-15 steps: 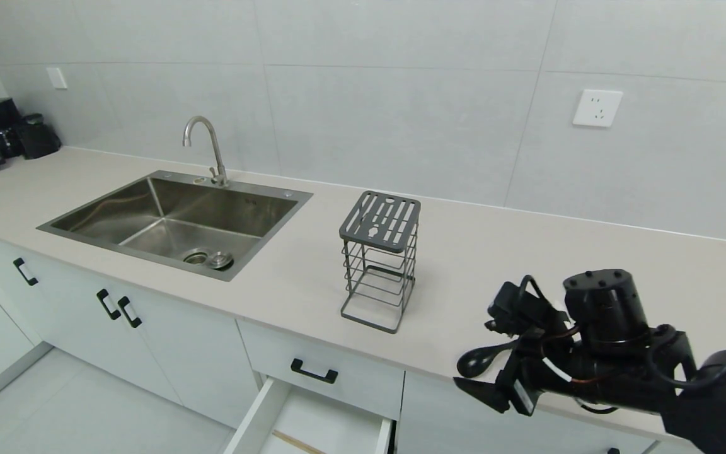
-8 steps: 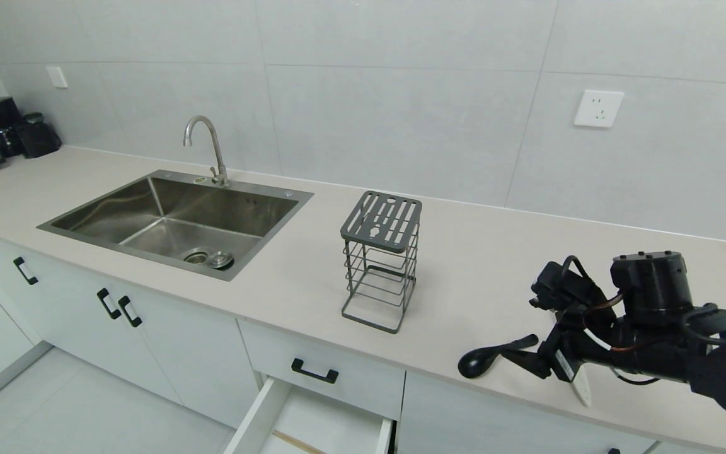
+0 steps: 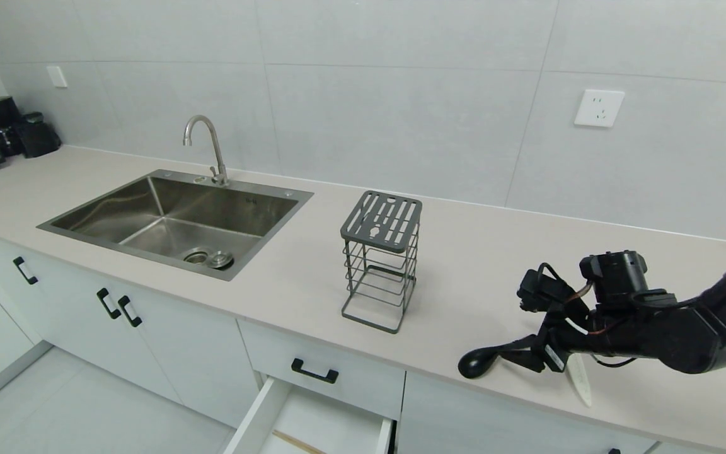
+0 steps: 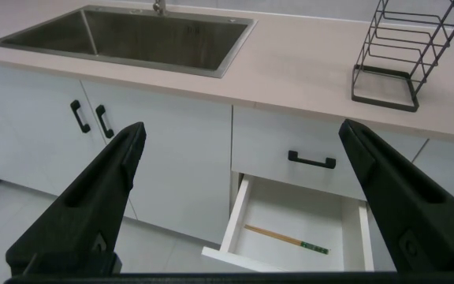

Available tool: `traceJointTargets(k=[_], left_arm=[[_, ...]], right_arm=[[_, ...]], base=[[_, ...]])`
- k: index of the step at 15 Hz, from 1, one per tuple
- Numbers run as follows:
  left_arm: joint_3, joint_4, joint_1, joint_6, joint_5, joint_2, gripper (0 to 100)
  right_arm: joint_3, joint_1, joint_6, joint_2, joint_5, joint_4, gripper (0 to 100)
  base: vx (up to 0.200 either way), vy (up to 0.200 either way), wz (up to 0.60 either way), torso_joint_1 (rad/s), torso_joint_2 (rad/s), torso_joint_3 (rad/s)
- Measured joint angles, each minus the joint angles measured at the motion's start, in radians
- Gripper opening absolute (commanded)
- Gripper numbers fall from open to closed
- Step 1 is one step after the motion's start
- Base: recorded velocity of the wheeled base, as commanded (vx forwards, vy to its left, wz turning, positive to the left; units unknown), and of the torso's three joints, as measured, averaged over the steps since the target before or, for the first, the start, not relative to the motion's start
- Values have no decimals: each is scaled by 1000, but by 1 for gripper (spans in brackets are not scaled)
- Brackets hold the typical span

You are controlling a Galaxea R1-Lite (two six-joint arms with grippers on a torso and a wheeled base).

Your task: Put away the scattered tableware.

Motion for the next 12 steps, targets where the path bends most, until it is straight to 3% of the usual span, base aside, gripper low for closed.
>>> traceJointTargets(k=[12], left_arm=[[0,0,0,0,0,0,100]], right_arm=[[-14,-3,-27,56,25,11,100]], base=[[0,0,0,0,0,0]])
